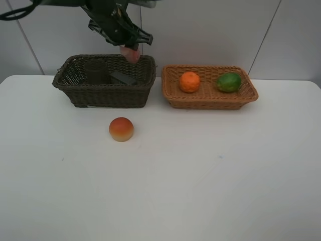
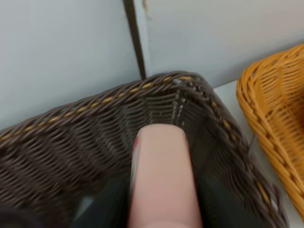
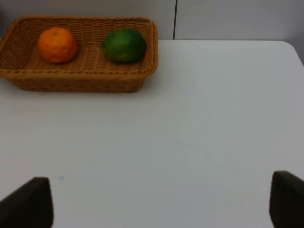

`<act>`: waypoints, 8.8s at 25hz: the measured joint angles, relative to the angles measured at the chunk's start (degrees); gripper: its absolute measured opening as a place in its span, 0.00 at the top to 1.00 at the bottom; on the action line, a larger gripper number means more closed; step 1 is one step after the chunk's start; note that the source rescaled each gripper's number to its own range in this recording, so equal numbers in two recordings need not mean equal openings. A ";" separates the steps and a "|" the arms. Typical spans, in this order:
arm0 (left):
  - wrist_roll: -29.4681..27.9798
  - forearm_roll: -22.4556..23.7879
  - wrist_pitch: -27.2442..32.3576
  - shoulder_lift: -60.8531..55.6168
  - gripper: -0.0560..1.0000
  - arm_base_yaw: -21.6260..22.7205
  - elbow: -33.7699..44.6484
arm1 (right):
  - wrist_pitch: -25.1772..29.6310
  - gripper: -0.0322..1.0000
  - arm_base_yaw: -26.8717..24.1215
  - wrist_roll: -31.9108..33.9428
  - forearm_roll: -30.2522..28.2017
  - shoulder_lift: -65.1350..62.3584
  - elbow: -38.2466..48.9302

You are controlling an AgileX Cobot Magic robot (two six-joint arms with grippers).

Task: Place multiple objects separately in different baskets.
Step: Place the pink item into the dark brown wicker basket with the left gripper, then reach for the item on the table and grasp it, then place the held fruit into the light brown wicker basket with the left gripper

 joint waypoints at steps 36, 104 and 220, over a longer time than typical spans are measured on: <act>3.05 0.11 2.33 7.21 0.10 0.00 -4.99 | 0.00 0.00 0.00 0.00 0.00 0.00 0.00; 22.05 -6.52 30.05 -2.02 0.02 -8.69 12.58 | 0.00 0.00 0.00 0.00 0.00 0.00 0.00; 10.84 -10.93 0.94 13.41 0.23 -14.05 -19.06 | 0.00 0.00 0.00 0.00 0.00 0.00 0.00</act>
